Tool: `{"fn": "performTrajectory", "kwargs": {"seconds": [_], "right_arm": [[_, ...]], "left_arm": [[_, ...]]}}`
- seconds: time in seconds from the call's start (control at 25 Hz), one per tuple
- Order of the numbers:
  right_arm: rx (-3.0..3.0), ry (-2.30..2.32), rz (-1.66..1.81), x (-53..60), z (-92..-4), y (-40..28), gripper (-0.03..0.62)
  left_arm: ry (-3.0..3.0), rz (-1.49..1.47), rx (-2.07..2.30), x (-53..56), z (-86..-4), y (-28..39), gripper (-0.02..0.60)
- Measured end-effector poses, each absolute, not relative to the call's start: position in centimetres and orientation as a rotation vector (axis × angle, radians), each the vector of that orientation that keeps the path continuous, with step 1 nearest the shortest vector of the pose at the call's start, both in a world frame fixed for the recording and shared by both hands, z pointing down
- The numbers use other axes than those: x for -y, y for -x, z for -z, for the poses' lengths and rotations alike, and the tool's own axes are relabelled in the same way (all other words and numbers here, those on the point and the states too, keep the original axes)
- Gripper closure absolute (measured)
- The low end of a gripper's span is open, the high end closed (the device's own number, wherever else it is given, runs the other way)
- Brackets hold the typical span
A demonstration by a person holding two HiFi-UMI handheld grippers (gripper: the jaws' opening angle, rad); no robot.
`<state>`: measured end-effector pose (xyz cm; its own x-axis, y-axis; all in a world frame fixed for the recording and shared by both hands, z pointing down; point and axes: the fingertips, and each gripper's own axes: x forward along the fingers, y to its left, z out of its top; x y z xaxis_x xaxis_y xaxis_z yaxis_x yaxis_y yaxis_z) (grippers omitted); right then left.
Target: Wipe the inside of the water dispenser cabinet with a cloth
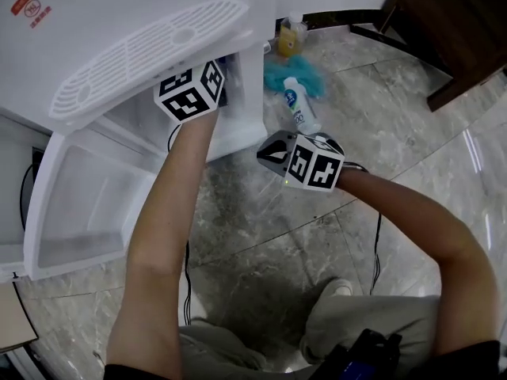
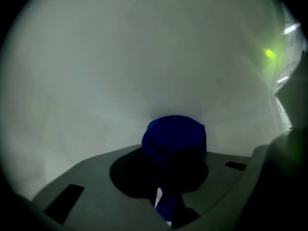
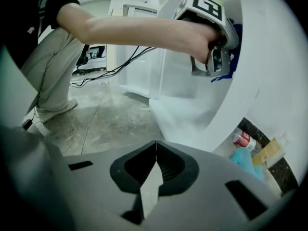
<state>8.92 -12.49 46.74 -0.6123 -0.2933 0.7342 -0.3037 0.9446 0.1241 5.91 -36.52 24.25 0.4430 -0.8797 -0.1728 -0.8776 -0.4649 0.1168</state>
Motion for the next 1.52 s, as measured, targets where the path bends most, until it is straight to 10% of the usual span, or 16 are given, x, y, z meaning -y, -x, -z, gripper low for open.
{"fn": "performTrajectory", "kwargs": {"seconds": [1.52], "right_arm": [[2.304,-0.38,-0.014,12.1,-46.0,-6.7,0.595]], "left_arm": [[-2.645,0.316,1.595,37.1,-24.4,-6.2,0.512]]}}
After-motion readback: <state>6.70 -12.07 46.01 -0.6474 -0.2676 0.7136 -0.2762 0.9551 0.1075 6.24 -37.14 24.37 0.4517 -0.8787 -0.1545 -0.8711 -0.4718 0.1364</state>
